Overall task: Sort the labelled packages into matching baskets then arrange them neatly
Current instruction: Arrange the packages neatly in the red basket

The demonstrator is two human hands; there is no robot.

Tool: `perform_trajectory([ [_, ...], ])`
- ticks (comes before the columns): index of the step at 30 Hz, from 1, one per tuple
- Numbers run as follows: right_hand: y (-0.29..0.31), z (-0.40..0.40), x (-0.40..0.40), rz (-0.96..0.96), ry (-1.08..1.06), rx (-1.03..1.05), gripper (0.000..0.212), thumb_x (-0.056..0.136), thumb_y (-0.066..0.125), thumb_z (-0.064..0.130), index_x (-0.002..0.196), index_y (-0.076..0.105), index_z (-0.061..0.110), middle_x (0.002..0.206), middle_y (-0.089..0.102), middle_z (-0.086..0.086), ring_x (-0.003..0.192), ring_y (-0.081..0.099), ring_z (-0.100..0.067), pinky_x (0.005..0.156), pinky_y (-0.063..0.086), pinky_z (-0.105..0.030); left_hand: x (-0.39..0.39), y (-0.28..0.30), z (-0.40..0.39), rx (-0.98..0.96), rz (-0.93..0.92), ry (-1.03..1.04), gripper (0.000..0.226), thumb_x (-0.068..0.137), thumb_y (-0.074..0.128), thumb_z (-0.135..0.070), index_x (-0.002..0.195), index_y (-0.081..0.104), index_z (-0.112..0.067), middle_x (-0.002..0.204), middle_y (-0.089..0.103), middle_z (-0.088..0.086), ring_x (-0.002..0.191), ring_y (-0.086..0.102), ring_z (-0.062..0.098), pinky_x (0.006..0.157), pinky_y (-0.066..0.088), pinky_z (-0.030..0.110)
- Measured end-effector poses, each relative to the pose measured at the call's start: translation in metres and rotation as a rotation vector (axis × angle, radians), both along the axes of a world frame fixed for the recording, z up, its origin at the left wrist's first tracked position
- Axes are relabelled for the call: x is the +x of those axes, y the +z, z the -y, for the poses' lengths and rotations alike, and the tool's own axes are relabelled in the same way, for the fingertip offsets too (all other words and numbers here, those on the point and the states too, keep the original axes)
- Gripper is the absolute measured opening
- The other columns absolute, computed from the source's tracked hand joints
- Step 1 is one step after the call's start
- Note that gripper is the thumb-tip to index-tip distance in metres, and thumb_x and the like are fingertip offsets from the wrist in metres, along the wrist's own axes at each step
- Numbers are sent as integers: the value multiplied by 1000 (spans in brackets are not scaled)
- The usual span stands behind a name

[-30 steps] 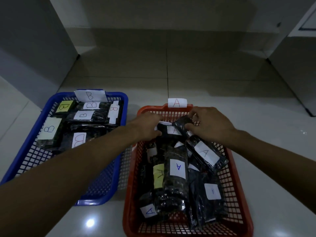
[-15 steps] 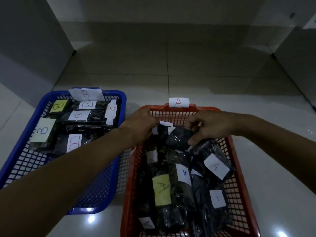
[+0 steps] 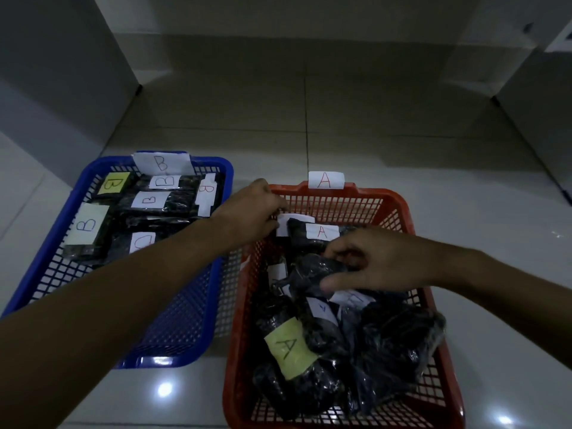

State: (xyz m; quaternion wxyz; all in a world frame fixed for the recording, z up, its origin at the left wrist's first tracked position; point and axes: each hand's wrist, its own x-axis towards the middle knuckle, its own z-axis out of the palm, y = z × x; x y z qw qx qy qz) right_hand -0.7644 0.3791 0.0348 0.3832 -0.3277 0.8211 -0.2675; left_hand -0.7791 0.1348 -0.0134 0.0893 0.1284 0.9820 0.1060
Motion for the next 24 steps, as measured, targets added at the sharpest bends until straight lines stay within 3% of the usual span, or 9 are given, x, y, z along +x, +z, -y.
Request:
perform_trajectory([
  [3, -3, -3, -3, 37, -19, -9, 24, 89, 67, 44, 107, 70, 28, 96, 72, 12, 90, 67, -2, 83, 55, -34, 3, 2, 0, -108, -45, -24, 48, 86, 64, -38, 132, 54, -30, 123, 48, 10, 115, 46, 26, 101, 42, 45],
  [6, -9, -3, -4, -310, -6, 80, 25, 86, 71, 43, 105, 66, 27, 84, 62, 18, 76, 58, 6, 67, 41, -13, 5, 2, 1, -172, -79, -53, 48, 86, 62, -41, 133, 53, -31, 126, 48, 9, 119, 42, 26, 104, 35, 44],
  [9, -17, -2, 3, -541, 57, 113, 31, 77, 78, 45, 100, 63, 31, 95, 62, 16, 85, 57, 0, 75, 48, -21, 8, -2, 3, -219, -134, -109, 41, 87, 60, -39, 126, 60, -27, 124, 58, 1, 120, 38, 22, 100, 33, 40],
  [12, -13, -5, -2, -410, 84, 111, 28, 77, 79, 42, 101, 67, 32, 96, 66, 17, 88, 60, 1, 78, 48, -21, 13, -8, 6, -229, -210, -112, 45, 86, 60, -31, 129, 56, -19, 133, 50, 2, 122, 36, 24, 101, 35, 42],
  [14, -4, -8, -10, -204, 83, 90, 24, 82, 76, 37, 104, 71, 28, 94, 70, 16, 86, 64, 2, 78, 49, -18, 16, -9, 5, -177, -259, -64, 56, 83, 64, -24, 134, 47, -12, 136, 40, 9, 119, 39, 27, 100, 39, 42],
  [17, -4, -7, -21, 48, 11, 91, 17, 90, 69, 36, 102, 73, 25, 92, 75, 10, 83, 70, -3, 78, 54, -25, 17, -11, 2, -119, -263, 8, 65, 83, 65, -19, 139, 36, -7, 135, 38, 14, 118, 40, 29, 101, 39, 41],
  [20, -23, -2, -28, -65, -43, 118, 15, 94, 60, 42, 95, 71, 33, 90, 72, 15, 83, 66, 2, 80, 52, -26, 17, -15, 2, -87, -261, 30, 66, 83, 64, -14, 141, 35, -5, 135, 39, 16, 120, 39, 30, 103, 38, 40],
  [24, -39, 0, -31, -140, -163, 83, 17, 92, 64, 36, 98, 73, 23, 96, 72, 11, 89, 66, -2, 89, 55, -34, 18, -18, 1, -91, -262, 46, 66, 82, 64, -11, 141, 36, -5, 137, 40, 16, 122, 38, 31, 105, 37, 40],
])
